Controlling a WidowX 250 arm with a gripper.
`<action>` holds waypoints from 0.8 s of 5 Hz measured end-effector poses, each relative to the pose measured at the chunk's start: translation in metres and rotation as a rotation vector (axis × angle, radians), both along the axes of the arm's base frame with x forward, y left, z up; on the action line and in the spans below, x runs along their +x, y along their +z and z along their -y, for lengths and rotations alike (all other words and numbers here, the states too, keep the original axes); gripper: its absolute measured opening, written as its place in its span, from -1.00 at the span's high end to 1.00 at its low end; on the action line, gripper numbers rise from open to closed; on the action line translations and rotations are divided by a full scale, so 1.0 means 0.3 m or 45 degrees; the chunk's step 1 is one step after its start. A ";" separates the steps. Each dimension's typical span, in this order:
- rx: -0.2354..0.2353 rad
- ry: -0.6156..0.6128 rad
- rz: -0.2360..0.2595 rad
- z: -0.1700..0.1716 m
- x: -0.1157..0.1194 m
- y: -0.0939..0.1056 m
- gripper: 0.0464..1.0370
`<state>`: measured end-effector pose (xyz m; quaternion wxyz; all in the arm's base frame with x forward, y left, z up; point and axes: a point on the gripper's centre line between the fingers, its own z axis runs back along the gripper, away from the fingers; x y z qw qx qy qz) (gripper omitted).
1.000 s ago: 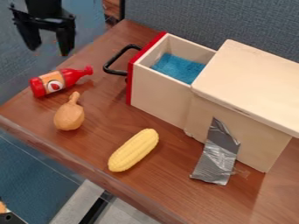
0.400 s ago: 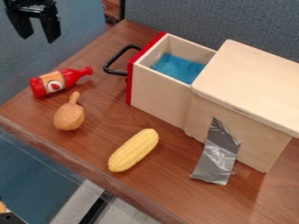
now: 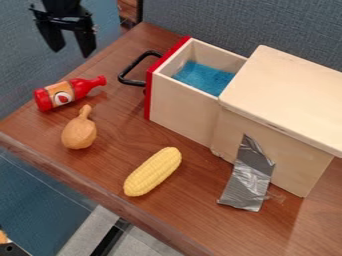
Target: Close the drawer
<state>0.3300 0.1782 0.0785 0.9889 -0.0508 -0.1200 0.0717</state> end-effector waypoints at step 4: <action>0.083 0.097 0.024 -0.071 0.146 -0.013 -0.92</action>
